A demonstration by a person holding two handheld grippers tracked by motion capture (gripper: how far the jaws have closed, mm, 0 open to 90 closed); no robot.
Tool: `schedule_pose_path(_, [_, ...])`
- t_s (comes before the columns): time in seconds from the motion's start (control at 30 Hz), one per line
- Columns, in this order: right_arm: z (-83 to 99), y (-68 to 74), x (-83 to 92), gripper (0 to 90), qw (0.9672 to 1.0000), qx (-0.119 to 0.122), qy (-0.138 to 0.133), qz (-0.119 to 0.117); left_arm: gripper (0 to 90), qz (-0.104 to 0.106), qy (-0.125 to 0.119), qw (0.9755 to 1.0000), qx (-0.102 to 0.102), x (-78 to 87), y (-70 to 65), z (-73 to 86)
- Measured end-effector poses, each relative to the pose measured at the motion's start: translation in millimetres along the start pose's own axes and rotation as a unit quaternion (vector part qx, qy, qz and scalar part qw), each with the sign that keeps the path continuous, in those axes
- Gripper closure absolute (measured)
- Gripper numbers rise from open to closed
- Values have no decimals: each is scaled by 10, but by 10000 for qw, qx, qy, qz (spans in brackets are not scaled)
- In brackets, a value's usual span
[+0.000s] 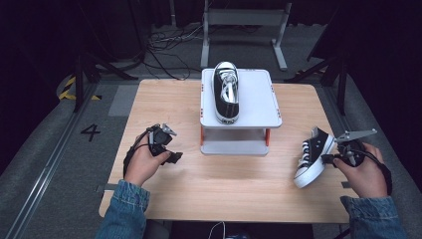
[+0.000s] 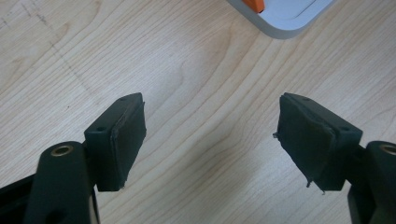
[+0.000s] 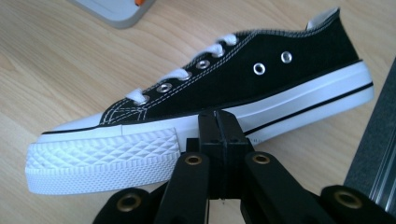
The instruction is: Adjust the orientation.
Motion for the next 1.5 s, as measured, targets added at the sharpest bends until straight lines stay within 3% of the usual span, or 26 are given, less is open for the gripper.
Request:
schedule_pose_path(0.13, [92,-13,26,900,9998,-164,80,-56,245,40,12,10000,-80,-20,-14,-25])
schedule_pose_path(0.23, [207,-23,43,900,9987,-220,450,-43,245,27,-7,10000,-80,-19,-13,-38])
schedule_pose_path(0.37, [296,-38,49,900,9983,-372,428,-144,243,60,25,10000,-60,-43,-27,-36])
schedule_pose_path(0.63, [433,-53,39,900,9954,-440,820,-230,243,58,1,10000,-64,-23,-27,-34])
schedule_pose_path(0.73, [536,-59,20,900,9917,-467,1171,-265,243,65,-31,10000,-48,-14,-19,-35])
schedule_pose_path(0.8, [659,-60,-37,900,9857,-469,1592,-304,243,71,-34,10000,-54,-13,-18,-37])
schedule_pose_path(0.9, [729,-81,-162,900,9850,-571,1585,-371,243,89,-40,9999,-52,-8,-19,-41])
schedule_pose_path(1.0, [726,-105,-100,900,9872,-603,1423,-394,243,93,-37,9999,-49,1,-8,-36])
schedule_pose_path(1.1, [750,-111,-52,900,9868,-626,1433,-417,243,86,-51,9999,-10,0,2,-31])
schedule_pose_path(1.17, [811,-94,-35,900,9834,-628,1617,-533,242,103,-43,9999,-2,2,0,-26])
schedule_pose_path(1.27, [904,-39,-84,900,9754,-615,1971,-768,241,93,-40,9999,1,2,-2,-28])
schedule_pose_path(1.4, [894,-17,-177,900,9747,-640,1955,-874,241,106,-21,9999,-71,-1,-22,-34])
schedule_pose_path(1.5, [881,-18,-175,900,9757,-506,1927,-910,241,60,-15,10000,-75,0,-24,-30])
Point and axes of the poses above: each handheld gripper's, and its own axes: x roughly backward along the jaws, z roughly out of its underside, y roughly to its left, the point moved 8 cm from there along -x, roughly forward along the jaws, and after that the axes turned 14 degrees about x, right-handed, at the moved point
